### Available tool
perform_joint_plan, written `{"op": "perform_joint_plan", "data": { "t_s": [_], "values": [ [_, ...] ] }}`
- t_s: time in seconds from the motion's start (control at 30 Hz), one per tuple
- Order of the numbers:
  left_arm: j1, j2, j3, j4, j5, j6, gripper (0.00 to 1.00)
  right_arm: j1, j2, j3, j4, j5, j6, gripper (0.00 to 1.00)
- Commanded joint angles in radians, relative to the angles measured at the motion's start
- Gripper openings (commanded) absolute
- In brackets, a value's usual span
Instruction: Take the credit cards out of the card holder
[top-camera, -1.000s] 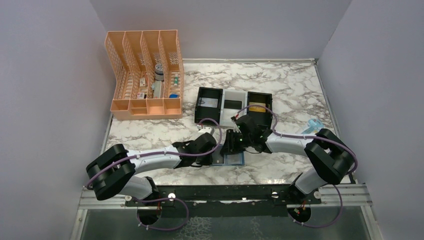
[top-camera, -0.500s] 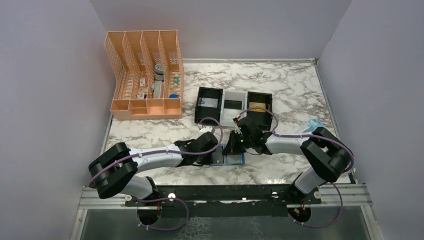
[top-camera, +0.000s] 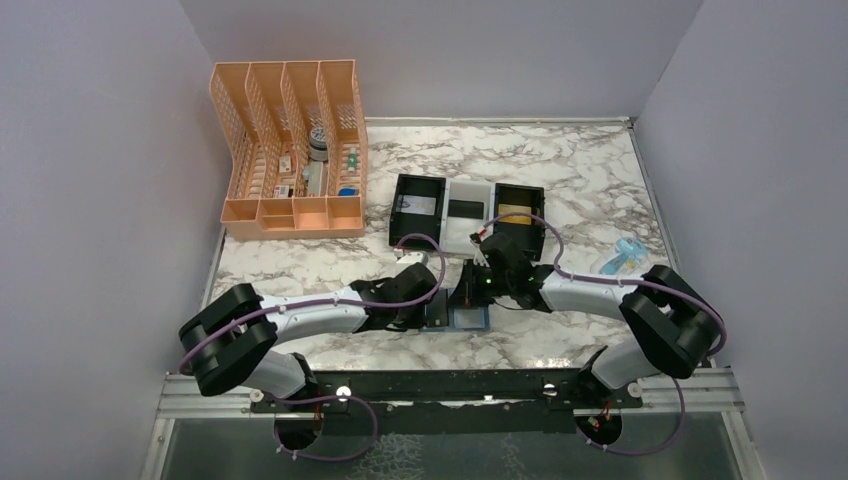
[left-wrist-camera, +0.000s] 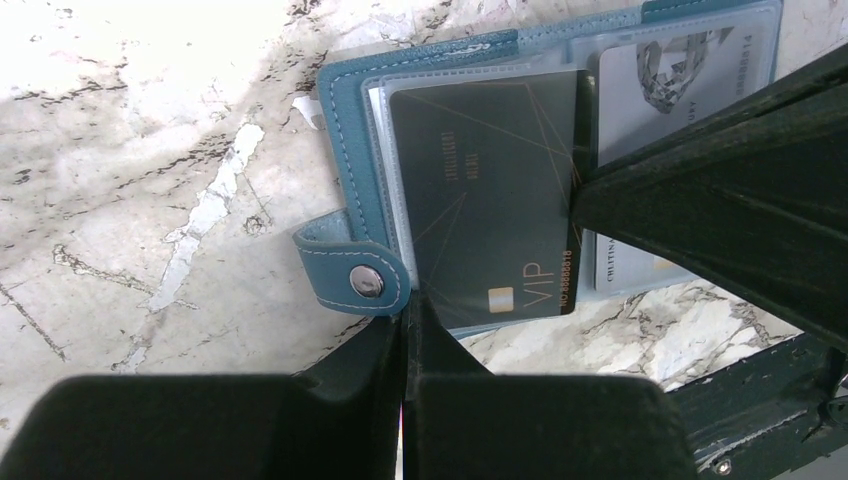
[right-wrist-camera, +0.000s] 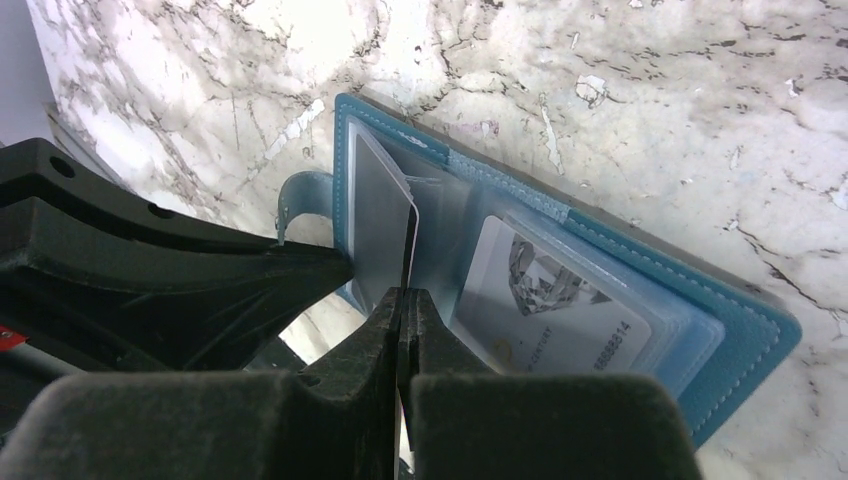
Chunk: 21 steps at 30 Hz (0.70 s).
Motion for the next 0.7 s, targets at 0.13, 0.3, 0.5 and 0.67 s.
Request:
{"op": "perform_joint_plan", "data": {
  "t_s": [0.13, 0.3, 0.5, 0.67],
  "values": [
    [-0.011, 0.049, -0.004, -0.061, -0.018, 0.008, 0.02, -0.003, -0.064, 0.006, -0.071, 0.027, -0.024, 0.01],
    [-0.011, 0.049, -0.002, -0.059, -0.016, 0.015, 0.02, -0.008, -0.060, 0.004, -0.074, 0.026, -0.030, 0.01],
    [-0.013, 0.029, -0.008, -0.057, -0.020, 0.018, 0.02, -0.023, -0.044, -0.005, -0.072, -0.011, -0.055, 0.01],
    [-0.018, -0.012, -0.009, -0.051, -0.013, 0.034, 0.08, -0.041, -0.024, -0.052, -0.030, -0.055, -0.044, 0.01]
  ]
}}
